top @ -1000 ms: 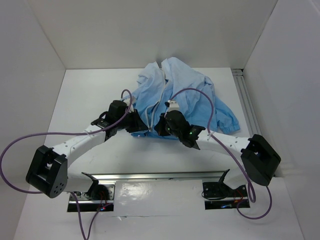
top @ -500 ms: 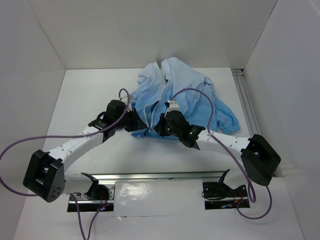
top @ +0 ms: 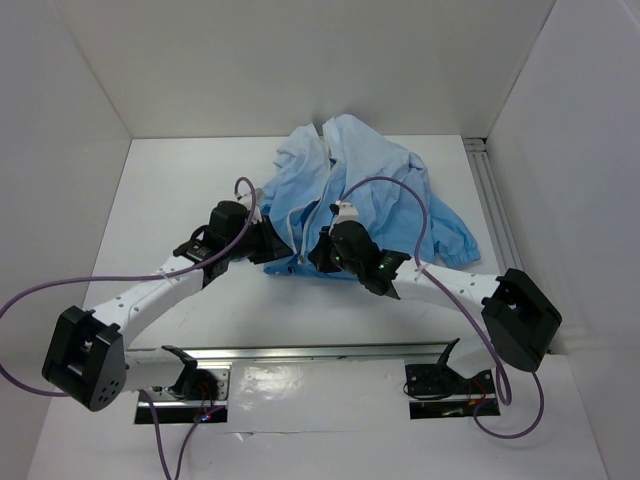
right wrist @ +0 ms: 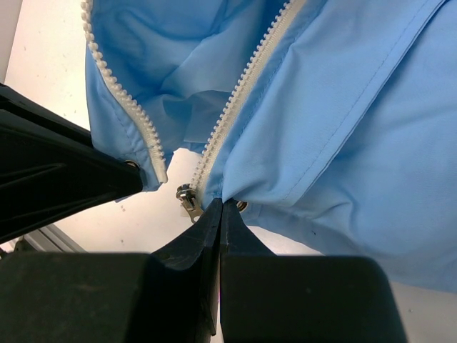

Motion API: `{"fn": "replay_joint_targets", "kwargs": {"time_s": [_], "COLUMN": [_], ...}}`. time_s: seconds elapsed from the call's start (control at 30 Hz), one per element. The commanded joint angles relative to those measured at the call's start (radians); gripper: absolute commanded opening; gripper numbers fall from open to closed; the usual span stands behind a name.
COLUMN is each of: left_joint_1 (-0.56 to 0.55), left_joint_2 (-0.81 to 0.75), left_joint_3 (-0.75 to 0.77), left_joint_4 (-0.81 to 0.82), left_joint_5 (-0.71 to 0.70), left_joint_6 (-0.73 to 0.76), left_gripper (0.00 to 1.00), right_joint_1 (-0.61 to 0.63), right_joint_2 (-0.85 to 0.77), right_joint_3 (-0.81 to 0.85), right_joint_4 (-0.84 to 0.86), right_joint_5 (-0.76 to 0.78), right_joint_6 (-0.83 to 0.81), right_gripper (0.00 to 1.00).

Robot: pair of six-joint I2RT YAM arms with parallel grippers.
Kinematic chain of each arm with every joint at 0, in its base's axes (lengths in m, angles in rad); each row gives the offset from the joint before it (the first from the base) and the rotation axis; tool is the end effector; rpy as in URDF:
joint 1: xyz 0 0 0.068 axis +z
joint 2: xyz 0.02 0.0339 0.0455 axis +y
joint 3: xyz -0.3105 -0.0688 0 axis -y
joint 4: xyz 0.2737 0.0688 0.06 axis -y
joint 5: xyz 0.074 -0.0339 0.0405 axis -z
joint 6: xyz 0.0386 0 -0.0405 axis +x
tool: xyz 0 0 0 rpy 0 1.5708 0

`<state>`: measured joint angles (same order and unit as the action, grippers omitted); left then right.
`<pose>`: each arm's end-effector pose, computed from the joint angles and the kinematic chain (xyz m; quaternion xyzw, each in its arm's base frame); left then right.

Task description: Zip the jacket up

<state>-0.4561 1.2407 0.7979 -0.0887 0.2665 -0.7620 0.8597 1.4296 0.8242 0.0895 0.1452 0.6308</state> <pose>0.2543 -0.1361 0.2878 -0.0659 0.8603 -0.3761 0.3377 0.2216 0.2487 0.2591 -0.0621 0.8604 0.2944 0.4114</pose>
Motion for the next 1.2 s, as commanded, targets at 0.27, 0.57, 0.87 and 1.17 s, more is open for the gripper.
{"fn": "replay_joint_targets", "kwargs": {"time_s": [0.27,0.57,0.87,1.17], "left_joint_1": [0.005,0.005,0.005,-0.004], "left_joint_2": [0.025,0.025,0.034,0.034], "left_joint_3": [-0.008,-0.008,-0.017,-0.017], "left_joint_4": [0.046,0.056,0.056,0.056], "left_joint_5": [0.02,0.03,0.03,0.03], "left_joint_6": [0.003,0.003,0.003,0.003], "left_gripper": [0.0,0.0,0.0,0.0], "right_joint_1": [0.009,0.009,0.009,0.009], "right_joint_2": [-0.009,-0.009,0.0,0.0], "right_joint_3": [0.013,0.013,0.013,0.023], "right_joint_4": [0.018,0.018,0.018,0.027], "right_joint_5": [0.005,0.005,0.005,0.005], "right_joint_6": [0.003,0.003,0.003,0.003], "right_gripper": [0.0,0.0,0.0,0.0]}}
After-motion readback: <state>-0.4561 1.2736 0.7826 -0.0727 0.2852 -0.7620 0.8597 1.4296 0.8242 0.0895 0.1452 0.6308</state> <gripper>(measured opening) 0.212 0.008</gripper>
